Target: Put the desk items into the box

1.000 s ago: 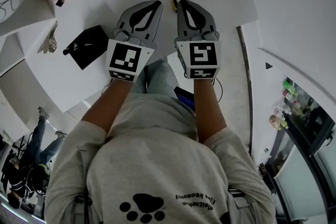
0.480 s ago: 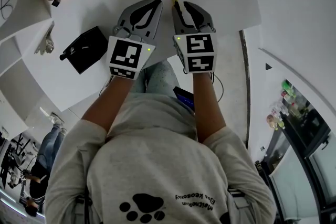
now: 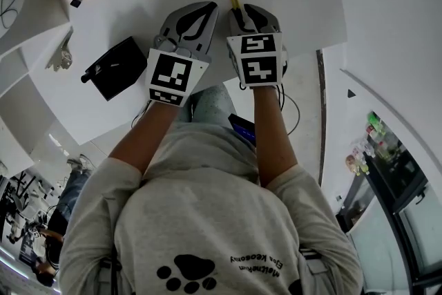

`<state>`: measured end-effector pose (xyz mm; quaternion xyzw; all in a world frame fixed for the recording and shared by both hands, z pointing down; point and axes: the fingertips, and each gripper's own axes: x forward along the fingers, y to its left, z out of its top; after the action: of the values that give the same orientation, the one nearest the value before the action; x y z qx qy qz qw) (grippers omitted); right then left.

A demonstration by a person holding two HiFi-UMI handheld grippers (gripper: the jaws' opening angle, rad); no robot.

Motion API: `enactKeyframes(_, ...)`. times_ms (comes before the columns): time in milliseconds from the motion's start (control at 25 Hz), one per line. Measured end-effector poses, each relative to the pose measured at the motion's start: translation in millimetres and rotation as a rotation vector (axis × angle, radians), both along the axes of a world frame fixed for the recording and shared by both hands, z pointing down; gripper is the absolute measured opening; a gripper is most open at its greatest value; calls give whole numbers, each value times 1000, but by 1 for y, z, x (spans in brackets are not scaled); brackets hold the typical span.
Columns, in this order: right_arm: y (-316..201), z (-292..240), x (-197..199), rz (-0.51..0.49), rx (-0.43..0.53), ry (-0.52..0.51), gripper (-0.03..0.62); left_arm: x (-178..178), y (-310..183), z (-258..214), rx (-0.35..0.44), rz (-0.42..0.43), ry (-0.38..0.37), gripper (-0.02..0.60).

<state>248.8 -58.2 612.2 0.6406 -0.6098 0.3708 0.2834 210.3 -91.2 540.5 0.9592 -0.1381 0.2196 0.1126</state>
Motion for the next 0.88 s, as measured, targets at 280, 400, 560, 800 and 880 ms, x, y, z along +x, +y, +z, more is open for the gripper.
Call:
enactKeyframes(280, -4, 6, 0, -5, -53, -3, 121, 1, -3, 2, -11, -4, -2, 8)
enactKeyframes(400, -3, 7, -1, -7, -75, -6, 121, 1, -2, 2, -13, 1, -1, 8)
enactKeyframes(560, -5, 8, -4, -12, -90, -23, 75, 0, 1, 1, -15, 9, 1, 8)
enactKeyframes(800, -5, 10, -7, -4, -99, -36, 67, -4, 3, -1, -19, 10, 4, 8)
enactKeyframes(880, -5, 8, -8, -1, -94, -34, 67, -6, 3, -3, -17, 9, 4, 7)
